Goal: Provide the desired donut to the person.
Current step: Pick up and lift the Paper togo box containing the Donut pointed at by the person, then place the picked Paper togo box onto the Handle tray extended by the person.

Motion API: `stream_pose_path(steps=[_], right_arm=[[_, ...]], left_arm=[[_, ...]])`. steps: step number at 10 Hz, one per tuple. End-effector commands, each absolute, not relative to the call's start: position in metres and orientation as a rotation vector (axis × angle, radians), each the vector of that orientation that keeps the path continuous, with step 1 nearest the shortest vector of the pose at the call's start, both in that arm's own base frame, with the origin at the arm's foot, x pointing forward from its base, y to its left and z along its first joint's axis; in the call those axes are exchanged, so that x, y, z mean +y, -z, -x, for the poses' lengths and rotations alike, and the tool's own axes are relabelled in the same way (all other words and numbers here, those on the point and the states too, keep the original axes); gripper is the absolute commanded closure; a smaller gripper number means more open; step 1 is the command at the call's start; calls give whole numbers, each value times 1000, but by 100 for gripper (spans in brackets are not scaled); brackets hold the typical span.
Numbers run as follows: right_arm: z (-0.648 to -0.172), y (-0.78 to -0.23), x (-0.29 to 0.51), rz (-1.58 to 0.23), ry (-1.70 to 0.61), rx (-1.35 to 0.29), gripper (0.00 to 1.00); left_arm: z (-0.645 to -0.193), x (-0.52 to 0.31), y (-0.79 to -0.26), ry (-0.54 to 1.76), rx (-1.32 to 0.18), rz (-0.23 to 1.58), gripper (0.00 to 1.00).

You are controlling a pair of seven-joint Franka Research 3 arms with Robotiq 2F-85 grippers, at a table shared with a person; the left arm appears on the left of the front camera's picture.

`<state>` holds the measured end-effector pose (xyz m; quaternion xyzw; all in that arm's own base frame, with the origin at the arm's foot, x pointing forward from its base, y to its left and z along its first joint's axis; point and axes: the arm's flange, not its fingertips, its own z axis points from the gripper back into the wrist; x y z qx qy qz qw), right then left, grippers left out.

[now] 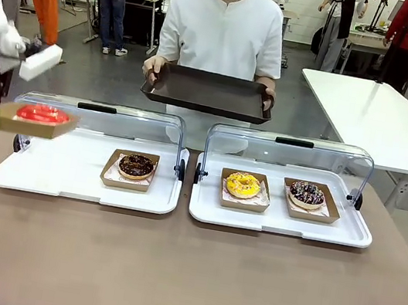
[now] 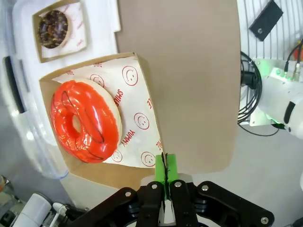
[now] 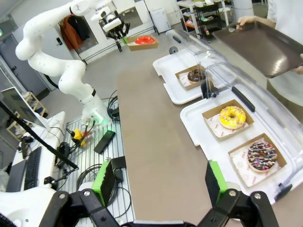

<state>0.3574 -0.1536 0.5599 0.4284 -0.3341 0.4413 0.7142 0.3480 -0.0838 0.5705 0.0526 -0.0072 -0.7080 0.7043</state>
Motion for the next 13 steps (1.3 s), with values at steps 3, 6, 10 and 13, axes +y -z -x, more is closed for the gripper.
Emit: stream_pose_path(steps=[3, 6, 10, 13], right_arm=[[-358, -560, -153, -959, -981, -754, 0], [-358, -560, -153, -959, -981, -754, 0], [-358, -560, -153, -959, -981, -754, 0], [-358, -560, -153, -959, -981, -754, 0]], left_arm=[[-357, -86, -605, 1538, -66, -106, 100], [-353, -87, -600, 1553, -44, -127, 100], [-353, -87, -600, 1553, -44, -127, 100], [-353, -87, -600, 1553, -44, -127, 100]])
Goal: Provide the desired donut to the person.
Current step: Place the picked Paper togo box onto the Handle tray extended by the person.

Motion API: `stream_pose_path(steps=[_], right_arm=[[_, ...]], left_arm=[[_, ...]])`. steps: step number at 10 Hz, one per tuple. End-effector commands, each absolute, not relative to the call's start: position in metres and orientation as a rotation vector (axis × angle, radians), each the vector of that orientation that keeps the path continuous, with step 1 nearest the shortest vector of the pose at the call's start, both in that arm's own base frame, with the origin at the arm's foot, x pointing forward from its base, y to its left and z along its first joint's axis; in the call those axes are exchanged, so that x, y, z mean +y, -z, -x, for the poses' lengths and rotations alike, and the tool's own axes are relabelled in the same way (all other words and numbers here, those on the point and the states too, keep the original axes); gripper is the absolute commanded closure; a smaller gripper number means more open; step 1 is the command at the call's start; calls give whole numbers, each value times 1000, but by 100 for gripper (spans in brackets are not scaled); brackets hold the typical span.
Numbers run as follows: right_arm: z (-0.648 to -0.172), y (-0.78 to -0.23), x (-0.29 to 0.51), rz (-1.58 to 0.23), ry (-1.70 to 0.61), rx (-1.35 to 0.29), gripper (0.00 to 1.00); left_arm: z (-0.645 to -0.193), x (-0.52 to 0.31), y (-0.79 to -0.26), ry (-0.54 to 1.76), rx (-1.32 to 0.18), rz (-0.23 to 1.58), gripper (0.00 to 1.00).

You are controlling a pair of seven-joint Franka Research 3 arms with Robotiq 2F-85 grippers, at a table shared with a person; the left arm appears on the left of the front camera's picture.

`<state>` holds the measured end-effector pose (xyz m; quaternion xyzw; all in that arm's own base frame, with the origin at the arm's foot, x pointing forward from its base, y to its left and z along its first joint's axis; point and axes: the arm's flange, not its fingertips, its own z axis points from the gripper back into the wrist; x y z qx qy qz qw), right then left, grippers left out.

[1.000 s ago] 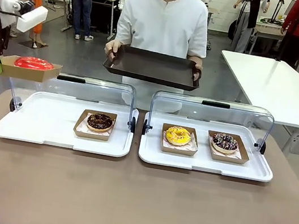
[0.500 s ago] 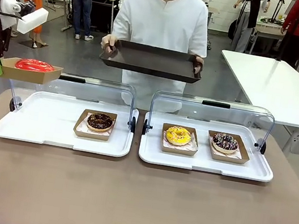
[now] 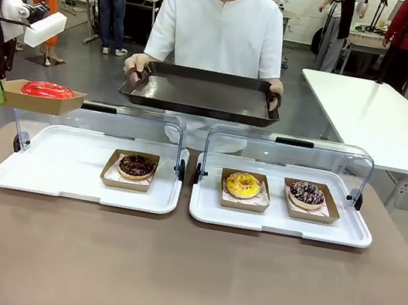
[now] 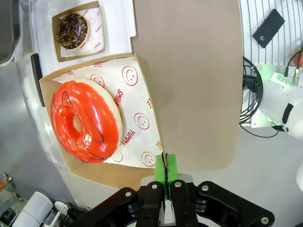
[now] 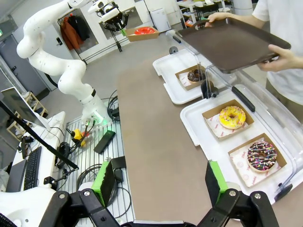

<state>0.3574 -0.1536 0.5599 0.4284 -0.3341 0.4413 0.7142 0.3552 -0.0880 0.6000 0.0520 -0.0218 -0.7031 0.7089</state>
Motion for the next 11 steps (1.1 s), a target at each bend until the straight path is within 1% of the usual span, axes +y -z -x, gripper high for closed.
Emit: stream_pose_path(steps=[1, 8, 9, 11], right_arm=[[-358, -560, -153, -959, -981, -754, 0], [-358, -560, -153, -959, -981, -754, 0], [-358, -560, -153, -959, -981, -754, 0], [-358, -560, -153, -959, -981, -754, 0]], left_arm=[[-353, -87, -600, 1553, -44, -127, 100], [-355, -88, -600, 1562, -49, -115, 99], [-337, -99, -624, 1593, -68, -149, 99], [-331, -120, -660, 1631, -84, -201, 99]])
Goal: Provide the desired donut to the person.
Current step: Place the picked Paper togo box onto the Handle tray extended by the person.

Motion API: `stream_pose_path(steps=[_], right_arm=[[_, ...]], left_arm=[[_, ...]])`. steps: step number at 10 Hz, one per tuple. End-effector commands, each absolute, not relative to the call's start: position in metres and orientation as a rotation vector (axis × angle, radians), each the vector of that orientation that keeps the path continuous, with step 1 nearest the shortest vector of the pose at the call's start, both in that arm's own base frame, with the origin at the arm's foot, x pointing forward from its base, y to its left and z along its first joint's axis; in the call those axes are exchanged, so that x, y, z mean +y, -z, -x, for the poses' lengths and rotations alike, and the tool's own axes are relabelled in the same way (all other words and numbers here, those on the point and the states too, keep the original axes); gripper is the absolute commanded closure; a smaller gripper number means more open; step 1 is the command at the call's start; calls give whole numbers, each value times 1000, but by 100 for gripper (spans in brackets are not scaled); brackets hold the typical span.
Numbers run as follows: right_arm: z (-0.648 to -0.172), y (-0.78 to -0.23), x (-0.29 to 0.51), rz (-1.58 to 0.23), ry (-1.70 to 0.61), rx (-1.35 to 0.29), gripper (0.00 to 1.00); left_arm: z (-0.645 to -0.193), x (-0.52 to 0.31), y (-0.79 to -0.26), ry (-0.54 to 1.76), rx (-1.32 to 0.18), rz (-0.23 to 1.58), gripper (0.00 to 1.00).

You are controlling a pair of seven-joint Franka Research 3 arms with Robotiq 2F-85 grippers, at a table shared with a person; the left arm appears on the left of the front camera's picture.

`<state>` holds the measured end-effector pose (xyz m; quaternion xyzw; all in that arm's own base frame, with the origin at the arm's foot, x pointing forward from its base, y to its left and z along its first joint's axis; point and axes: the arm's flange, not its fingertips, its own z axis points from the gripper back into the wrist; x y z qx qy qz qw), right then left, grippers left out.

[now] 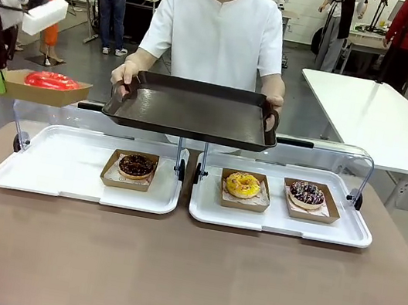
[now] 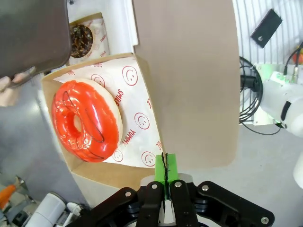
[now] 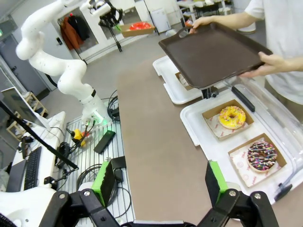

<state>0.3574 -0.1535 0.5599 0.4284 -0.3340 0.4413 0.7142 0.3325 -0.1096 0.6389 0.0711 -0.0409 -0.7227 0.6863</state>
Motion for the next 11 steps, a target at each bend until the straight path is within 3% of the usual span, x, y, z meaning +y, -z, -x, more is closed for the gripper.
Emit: stream_pose_path(steps=[1, 3, 5, 8, 11], right_arm=[[-358, -560, -153, -959, -981, -754, 0], [-358, -560, -153, -959, -981, -754, 0], [-358, -560, -153, -959, -981, -754, 0], [-358, -560, -153, -959, -981, -754, 0], [-358, -560, -153, -959, -981, -754, 0]], left_arm=[[-325, -136, -677, 1634, -115, -242, 99], [-338, -183, -707, 1707, -149, -321, 99], [-367, -220, -702, 1708, -148, -357, 99], [-424, -246, -670, 1716, -182, -393, 99], [-476, -233, -633, 1687, -218, -321, 99]])
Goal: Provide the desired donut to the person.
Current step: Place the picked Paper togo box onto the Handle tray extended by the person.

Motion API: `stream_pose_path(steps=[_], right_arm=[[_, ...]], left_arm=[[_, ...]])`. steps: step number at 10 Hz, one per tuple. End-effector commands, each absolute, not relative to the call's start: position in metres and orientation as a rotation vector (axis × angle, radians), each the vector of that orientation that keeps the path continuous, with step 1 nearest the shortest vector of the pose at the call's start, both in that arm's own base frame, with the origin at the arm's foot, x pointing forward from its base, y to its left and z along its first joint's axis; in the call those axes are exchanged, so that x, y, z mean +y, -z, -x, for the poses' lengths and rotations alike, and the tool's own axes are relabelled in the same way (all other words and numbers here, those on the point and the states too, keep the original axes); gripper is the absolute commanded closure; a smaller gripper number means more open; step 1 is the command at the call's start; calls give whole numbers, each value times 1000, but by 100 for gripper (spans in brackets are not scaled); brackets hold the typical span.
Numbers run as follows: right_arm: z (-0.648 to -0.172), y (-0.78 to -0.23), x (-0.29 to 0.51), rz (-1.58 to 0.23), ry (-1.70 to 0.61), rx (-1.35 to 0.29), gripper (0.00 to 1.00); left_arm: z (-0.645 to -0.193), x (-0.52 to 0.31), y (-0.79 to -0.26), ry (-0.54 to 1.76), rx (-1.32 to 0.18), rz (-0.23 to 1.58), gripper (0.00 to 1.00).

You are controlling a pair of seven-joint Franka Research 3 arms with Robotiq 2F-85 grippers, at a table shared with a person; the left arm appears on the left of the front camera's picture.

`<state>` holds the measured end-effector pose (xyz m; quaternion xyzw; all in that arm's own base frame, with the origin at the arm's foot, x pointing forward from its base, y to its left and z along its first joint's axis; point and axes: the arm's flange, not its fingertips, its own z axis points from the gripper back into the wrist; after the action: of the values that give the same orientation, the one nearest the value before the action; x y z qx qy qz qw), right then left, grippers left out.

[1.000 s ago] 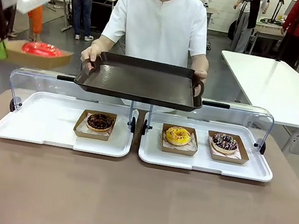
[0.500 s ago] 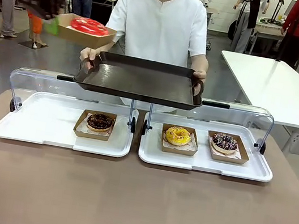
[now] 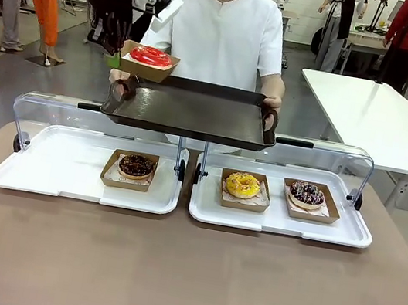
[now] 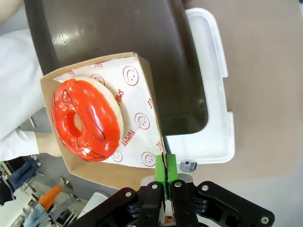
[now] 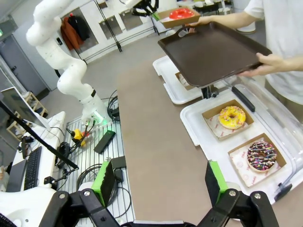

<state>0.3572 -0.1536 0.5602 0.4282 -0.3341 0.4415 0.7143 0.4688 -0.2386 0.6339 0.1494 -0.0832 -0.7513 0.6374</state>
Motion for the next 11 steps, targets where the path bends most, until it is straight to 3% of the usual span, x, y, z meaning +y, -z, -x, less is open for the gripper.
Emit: stream_pose_path(steps=[1, 5, 7, 11], right_arm=[[-358, -560, -153, -959, -981, -754, 0], [-358, -560, -153, -959, -981, -754, 0], [-358, -560, -153, -959, -981, -754, 0], [-358, -560, -153, -959, -981, -754, 0]], left_arm=[[-488, -226, -622, 1687, -241, -270, 99], [-509, -215, -599, 1699, -286, -150, 99], [-510, -217, -602, 1678, -240, -115, 99], [-513, -218, -595, 1678, -257, -160, 99]])
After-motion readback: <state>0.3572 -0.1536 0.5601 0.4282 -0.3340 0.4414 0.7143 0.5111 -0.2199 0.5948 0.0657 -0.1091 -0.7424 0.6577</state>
